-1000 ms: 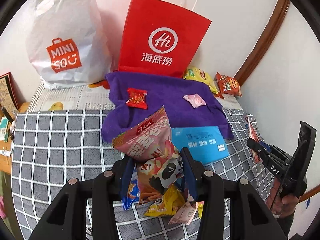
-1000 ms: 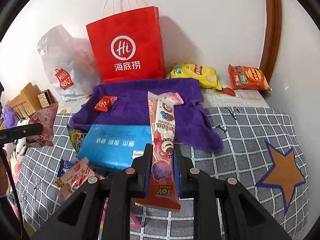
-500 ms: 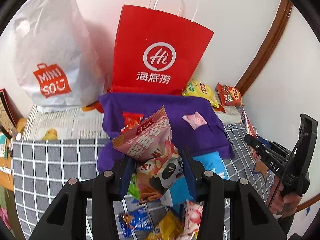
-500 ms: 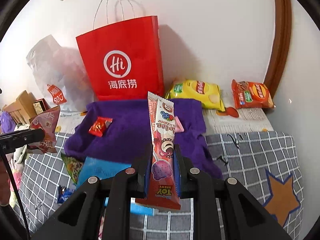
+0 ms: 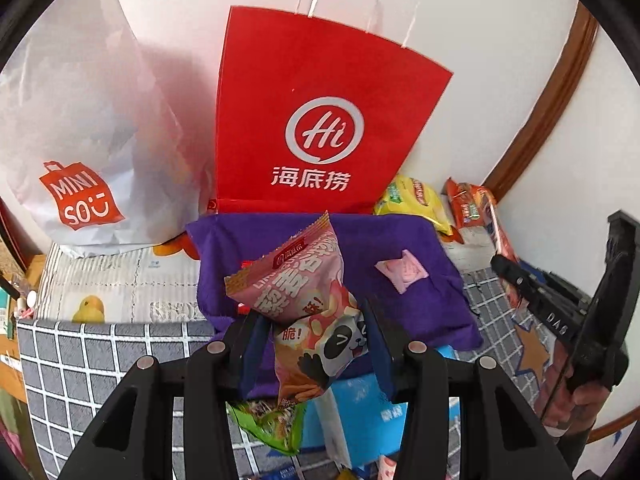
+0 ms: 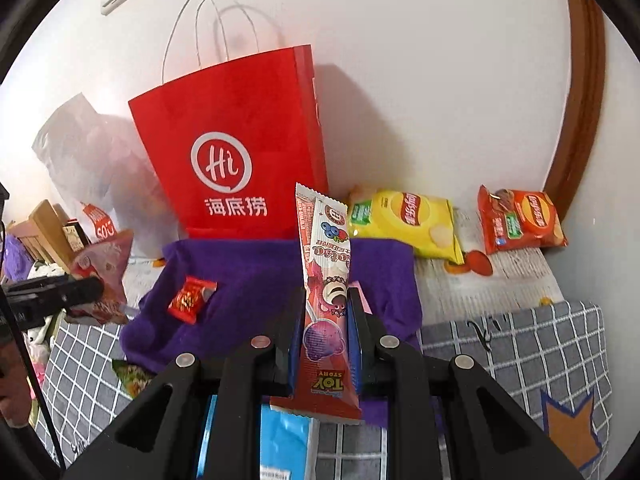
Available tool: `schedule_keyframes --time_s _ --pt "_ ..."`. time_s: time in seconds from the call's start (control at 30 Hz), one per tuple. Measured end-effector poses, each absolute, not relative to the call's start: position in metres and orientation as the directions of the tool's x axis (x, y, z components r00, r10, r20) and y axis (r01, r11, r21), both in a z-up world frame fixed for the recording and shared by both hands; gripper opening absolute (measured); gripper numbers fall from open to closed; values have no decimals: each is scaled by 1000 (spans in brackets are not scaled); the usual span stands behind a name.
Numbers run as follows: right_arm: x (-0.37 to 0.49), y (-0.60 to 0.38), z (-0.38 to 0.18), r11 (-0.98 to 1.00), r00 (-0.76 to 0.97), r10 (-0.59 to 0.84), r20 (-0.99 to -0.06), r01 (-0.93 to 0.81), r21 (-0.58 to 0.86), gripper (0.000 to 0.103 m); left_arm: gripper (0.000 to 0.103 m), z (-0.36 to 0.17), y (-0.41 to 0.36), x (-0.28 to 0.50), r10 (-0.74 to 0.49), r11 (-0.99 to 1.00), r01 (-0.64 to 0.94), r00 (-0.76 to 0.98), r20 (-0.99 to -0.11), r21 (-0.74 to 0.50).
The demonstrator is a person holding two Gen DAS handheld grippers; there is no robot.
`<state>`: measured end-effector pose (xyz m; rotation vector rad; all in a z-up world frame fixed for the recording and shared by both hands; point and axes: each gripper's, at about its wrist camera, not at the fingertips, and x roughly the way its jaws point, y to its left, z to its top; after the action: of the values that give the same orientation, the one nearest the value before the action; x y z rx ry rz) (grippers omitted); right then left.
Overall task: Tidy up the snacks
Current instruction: 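Carry the stick packet and panda chips bag onto the purple towel, open both tools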
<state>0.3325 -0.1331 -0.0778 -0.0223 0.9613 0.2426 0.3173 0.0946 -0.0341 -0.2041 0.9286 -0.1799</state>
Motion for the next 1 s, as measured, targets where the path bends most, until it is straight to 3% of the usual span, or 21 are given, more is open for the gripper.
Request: schedule_keyframes --time_s 0.4,1.0 --pt "372 -118 -109 955 518 260 -815 -263 137 20 44 -55 107 349 -224 966 26 577 -786 -256" --pt "391 -148 -139 959 444 212 -871 -266 98 20 44 -89 130 370 -210 961 -42 537 -817 -274"
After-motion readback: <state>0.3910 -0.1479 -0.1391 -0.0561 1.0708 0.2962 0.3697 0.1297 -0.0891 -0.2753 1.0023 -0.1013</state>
